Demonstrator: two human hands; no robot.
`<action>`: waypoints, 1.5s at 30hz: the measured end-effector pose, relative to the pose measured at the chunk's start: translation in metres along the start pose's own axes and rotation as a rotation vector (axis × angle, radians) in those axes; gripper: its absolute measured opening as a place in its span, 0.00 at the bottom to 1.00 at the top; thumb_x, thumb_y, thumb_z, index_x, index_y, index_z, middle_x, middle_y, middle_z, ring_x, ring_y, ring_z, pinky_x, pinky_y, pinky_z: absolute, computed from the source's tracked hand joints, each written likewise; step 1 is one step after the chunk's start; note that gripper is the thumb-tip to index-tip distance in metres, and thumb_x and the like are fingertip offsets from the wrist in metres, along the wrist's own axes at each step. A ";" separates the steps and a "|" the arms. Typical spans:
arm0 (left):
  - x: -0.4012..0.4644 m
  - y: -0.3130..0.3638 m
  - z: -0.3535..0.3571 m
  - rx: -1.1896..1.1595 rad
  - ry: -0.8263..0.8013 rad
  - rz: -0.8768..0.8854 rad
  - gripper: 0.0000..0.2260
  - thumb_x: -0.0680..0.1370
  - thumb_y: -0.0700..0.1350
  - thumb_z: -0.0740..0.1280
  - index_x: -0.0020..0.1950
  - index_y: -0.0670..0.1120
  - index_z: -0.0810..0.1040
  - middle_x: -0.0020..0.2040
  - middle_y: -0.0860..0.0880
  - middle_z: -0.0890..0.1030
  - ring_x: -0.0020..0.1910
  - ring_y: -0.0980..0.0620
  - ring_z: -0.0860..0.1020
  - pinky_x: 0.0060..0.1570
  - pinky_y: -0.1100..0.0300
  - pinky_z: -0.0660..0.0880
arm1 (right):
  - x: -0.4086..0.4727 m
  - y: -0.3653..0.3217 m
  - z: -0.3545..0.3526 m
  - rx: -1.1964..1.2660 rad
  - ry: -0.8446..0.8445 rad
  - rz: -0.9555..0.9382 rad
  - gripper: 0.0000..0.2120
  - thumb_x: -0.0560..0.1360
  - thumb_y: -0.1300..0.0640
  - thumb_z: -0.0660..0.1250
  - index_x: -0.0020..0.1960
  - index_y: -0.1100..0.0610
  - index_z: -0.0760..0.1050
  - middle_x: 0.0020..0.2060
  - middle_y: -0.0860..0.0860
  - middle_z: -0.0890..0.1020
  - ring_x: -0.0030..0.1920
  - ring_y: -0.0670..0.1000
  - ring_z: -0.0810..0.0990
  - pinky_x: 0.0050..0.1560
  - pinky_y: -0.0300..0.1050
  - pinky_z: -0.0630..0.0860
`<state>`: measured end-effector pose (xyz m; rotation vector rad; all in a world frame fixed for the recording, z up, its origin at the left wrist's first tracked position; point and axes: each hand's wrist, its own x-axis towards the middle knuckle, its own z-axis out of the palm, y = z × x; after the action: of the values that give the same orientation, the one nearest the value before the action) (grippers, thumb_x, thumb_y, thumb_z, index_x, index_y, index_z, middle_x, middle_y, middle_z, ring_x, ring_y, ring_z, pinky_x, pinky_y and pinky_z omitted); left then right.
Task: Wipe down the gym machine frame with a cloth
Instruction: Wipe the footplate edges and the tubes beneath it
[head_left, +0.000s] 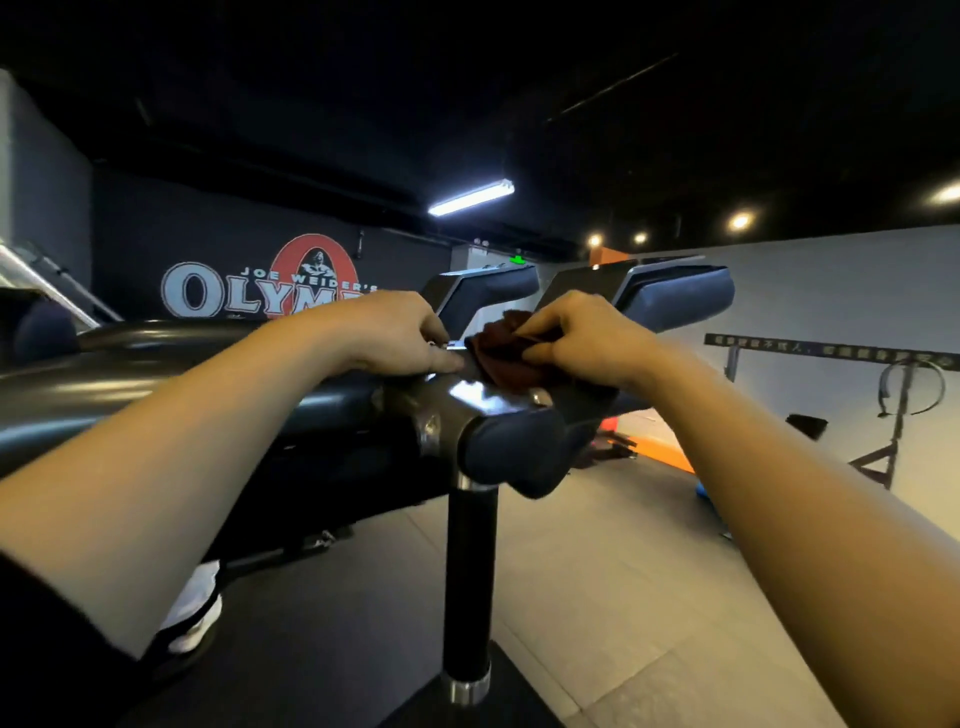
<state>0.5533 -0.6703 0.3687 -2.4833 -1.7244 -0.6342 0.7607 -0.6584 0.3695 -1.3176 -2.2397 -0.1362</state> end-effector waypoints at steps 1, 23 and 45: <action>-0.008 -0.001 0.004 -0.018 0.024 0.007 0.17 0.78 0.56 0.65 0.62 0.49 0.80 0.56 0.48 0.81 0.56 0.47 0.77 0.60 0.51 0.73 | -0.004 -0.013 0.002 0.015 -0.010 -0.013 0.12 0.78 0.59 0.67 0.58 0.48 0.81 0.53 0.46 0.80 0.54 0.47 0.77 0.57 0.42 0.72; -0.135 0.034 0.202 -1.127 0.607 -0.117 0.09 0.82 0.49 0.59 0.57 0.55 0.79 0.53 0.58 0.83 0.57 0.60 0.79 0.58 0.59 0.74 | -0.179 -0.042 0.162 0.613 0.937 -0.106 0.14 0.74 0.59 0.60 0.57 0.55 0.77 0.53 0.54 0.78 0.53 0.39 0.75 0.53 0.28 0.70; -0.326 0.083 0.420 -1.316 0.678 -1.226 0.11 0.75 0.42 0.71 0.57 0.43 0.79 0.49 0.45 0.85 0.50 0.51 0.83 0.49 0.61 0.78 | -0.328 -0.026 0.364 1.405 -0.556 0.512 0.16 0.80 0.69 0.53 0.56 0.55 0.75 0.53 0.58 0.81 0.53 0.57 0.81 0.59 0.59 0.77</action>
<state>0.6596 -0.8763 -0.1163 -0.5256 -2.6214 -2.8744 0.7212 -0.8032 -0.0976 -0.9981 -1.5023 1.7818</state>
